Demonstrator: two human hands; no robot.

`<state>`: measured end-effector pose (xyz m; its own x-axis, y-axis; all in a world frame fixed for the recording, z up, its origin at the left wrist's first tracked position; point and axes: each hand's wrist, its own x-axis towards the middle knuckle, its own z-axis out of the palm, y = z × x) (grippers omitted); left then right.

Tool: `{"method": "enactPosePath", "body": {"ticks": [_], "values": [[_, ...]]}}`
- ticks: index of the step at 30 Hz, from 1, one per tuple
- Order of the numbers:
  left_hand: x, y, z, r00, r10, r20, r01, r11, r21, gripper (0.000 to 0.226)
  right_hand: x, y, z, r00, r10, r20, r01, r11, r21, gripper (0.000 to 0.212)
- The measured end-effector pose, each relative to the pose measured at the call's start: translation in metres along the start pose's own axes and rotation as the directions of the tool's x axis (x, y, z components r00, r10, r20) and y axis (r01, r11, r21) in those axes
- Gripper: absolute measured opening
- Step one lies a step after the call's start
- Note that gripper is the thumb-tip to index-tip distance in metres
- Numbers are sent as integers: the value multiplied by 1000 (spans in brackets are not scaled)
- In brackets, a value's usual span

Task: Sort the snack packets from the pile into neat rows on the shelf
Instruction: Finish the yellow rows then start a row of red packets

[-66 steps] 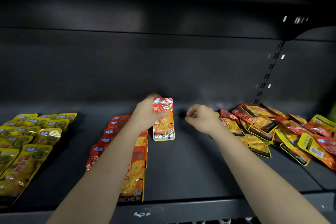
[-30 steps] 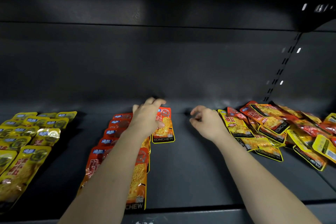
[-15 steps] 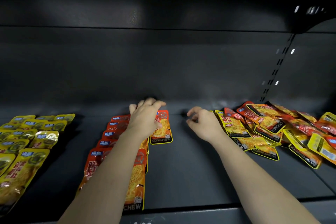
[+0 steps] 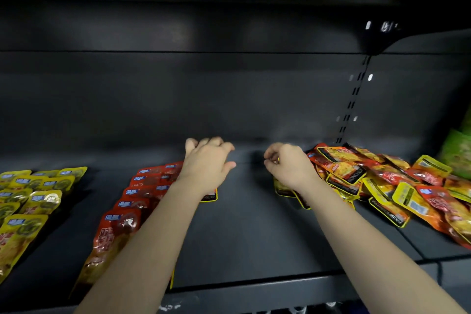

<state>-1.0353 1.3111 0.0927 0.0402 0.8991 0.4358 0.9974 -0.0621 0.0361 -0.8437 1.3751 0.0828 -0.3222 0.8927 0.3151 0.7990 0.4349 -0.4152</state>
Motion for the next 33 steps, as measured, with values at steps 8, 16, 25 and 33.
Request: {"method": "enactPosePath", "body": {"ticks": [8,16,25,33], "values": [[20,72,8,996,89,15,-88,993,-74,39,-14,59,-38,995,65,-81,-66,998,-13,9],[41,128,17,990,138,-7,-138,985,-107,34,-26,102,-67,979,59,-194,-64,998,-22,13],[39,139,31,996,91,-3,-91,988,-126,33,-34,119,-74,983,37,-177,-50,996,-72,15],[31,122,45,998,34,59,-27,992,-120,37,-15,109,-58,984,-44,-174,0,970,-244,13]]}}
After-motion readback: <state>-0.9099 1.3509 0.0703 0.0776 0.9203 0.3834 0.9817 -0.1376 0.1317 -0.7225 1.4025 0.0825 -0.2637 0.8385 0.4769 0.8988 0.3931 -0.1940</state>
